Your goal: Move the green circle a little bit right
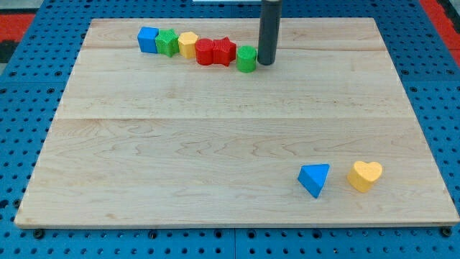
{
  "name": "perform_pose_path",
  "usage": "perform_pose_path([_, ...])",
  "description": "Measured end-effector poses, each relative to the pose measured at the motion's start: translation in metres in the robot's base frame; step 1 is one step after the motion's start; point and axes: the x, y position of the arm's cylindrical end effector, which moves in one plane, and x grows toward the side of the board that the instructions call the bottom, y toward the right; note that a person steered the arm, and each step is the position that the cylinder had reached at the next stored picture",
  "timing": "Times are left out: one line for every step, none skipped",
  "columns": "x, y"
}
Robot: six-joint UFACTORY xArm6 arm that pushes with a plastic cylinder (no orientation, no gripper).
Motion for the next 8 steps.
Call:
perform_pose_path([0.037,-0.079])
perform_pose_path([0.032,-0.152])
perform_pose_path([0.013,-0.139])
perform_pose_path([0.0,-0.134])
perform_pose_path([-0.013,-0.133])
perform_pose_path([-0.025,-0.13])
perform_pose_path([-0.025,-0.13])
perform_pose_path([-0.02,-0.13])
